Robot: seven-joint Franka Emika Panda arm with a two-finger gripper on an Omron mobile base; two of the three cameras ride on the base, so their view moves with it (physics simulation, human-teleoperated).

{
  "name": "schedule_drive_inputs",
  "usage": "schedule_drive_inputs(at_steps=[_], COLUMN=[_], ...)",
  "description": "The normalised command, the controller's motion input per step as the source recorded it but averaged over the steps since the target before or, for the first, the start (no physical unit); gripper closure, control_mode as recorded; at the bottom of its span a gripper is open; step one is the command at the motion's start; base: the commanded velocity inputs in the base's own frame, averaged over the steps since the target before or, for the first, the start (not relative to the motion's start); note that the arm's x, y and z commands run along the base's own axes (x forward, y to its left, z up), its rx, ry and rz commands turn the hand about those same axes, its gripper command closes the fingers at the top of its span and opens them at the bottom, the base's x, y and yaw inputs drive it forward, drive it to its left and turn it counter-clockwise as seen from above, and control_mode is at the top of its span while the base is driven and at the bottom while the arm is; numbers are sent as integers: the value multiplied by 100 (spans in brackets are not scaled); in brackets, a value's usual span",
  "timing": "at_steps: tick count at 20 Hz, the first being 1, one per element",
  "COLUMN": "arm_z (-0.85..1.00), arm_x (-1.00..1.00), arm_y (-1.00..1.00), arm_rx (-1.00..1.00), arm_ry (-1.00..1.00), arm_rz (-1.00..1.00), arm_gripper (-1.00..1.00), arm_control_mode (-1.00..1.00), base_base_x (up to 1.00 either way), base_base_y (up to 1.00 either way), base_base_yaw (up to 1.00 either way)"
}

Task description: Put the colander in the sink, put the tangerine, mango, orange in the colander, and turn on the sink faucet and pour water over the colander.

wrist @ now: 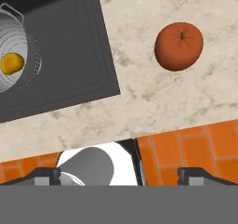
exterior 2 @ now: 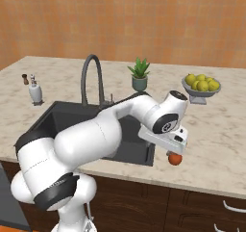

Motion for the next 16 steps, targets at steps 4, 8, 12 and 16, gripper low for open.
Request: schedule_drive_inputs(at_steps=[4, 8, 12, 16], arm_z=[-42, -36, -21, -23], arm_x=[4, 14, 27, 30], arm_y=[-45, -28, -1, -1], arm_rx=[3, 0, 0, 0], arm_ry=[0, 1, 0, 0], arm_rz=[0, 0, 0, 0], arm_gripper=[-100, -100, -100, -100], arm_control_mode=[-100, -100, -100, -100], base_base_x=[0, 0, 0, 0], base_base_y=[0, 0, 0, 0], base_base_yaw=[0, 0, 0, 0])
